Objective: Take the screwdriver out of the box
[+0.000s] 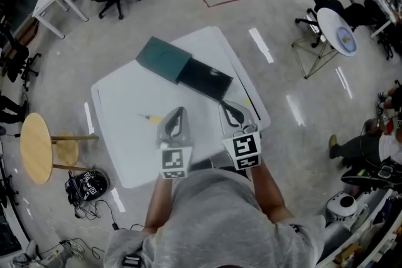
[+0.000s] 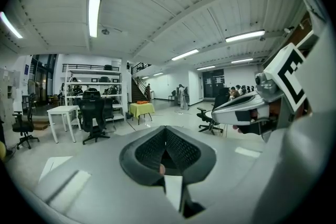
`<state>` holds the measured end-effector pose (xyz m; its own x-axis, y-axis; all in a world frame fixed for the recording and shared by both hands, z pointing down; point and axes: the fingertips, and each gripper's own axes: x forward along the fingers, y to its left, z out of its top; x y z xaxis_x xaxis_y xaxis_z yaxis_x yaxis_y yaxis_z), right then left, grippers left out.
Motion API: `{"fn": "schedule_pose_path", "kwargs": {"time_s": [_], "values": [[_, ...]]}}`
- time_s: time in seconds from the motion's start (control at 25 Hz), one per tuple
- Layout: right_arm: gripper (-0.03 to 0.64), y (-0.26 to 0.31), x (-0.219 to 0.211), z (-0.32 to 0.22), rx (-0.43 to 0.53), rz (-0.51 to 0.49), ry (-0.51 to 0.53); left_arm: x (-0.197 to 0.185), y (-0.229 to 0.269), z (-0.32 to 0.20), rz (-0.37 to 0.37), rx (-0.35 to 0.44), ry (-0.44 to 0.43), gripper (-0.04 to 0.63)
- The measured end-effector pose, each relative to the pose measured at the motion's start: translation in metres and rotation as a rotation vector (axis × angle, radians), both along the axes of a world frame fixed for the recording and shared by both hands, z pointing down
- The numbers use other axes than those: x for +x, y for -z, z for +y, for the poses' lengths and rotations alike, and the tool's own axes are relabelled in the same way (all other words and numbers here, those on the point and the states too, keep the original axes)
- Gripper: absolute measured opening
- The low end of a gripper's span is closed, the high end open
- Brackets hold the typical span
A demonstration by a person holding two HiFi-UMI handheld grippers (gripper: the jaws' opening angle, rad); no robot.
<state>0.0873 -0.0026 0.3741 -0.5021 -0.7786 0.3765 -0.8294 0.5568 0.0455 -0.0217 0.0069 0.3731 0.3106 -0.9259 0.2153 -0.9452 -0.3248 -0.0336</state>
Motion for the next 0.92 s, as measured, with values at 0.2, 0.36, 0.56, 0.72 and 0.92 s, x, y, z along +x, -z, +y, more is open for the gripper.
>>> {"fn": "schedule_pose_path", "kwargs": {"time_s": [0.2,0.36,0.56,0.72,0.92], "values": [[0.003,-0.002,0.004,0.001,0.000,-0.003,-0.012,0.006,-0.003,-0.001,0.003,-0.003,-0.014,0.012],[0.003,-0.003,0.006,-0.002,0.000,-0.003,-0.023,0.008,-0.004,-0.005,0.003,-0.004,-0.025,0.012],[0.003,-0.001,0.009,-0.006,0.000,-0.004,-0.034,0.010,-0.003,-0.009,-0.001,-0.007,-0.033,0.012],[0.003,-0.001,0.012,-0.005,-0.002,-0.005,-0.037,0.014,-0.003,-0.009,-0.001,-0.011,-0.039,0.012],[0.003,0.000,0.018,-0.004,-0.001,-0.003,-0.038,0.020,-0.002,-0.007,-0.002,-0.010,-0.042,0.012]]}}
